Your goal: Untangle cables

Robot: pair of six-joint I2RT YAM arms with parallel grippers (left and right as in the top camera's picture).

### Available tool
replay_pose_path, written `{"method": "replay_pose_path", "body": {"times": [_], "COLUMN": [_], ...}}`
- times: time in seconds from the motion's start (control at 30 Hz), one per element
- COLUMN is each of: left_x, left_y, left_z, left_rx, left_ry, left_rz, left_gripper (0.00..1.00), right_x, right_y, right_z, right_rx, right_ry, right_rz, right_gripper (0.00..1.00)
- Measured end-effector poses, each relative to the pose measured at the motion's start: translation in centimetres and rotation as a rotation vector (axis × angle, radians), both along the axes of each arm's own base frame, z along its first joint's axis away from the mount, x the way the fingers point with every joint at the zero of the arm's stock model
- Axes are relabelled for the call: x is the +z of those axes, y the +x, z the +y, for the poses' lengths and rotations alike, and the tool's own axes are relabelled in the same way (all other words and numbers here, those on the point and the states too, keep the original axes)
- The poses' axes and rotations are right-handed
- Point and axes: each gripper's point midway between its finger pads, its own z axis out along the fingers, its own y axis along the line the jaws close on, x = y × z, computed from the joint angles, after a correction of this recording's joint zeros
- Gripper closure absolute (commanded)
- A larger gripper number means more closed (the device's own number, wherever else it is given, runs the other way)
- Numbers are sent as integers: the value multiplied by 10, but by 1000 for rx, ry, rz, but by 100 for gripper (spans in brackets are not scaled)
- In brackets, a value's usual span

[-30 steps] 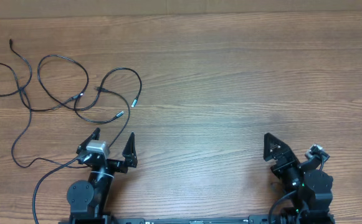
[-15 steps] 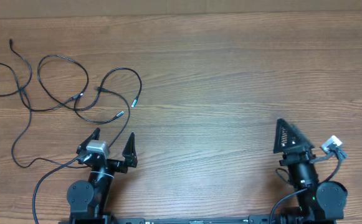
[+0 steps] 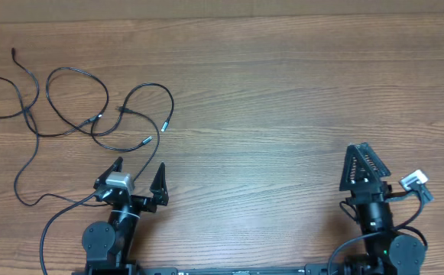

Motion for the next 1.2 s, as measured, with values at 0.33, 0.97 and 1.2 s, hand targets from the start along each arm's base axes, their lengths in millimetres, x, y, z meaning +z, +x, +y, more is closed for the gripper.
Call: {"method": "replay_pose_path", "body": {"times": [0.33,0.97,1.2], "left_x": [0,0,0], "left_y": [0,0,0], "left_z": [0,0,0], "left_rx": [0,0,0], "left_ry": [0,0,0], "left_rz": [0,0,0], "left_gripper": [1,0,0], "right_x": [-46,-89,-89], "right_y": [11,14,15], "right_z": [1,0,-1], "right_rx": [0,-3,-8], "right_ry": [-6,-14,-13], "right_rz": [122,296,296], "right_gripper": [0,0,0]}}
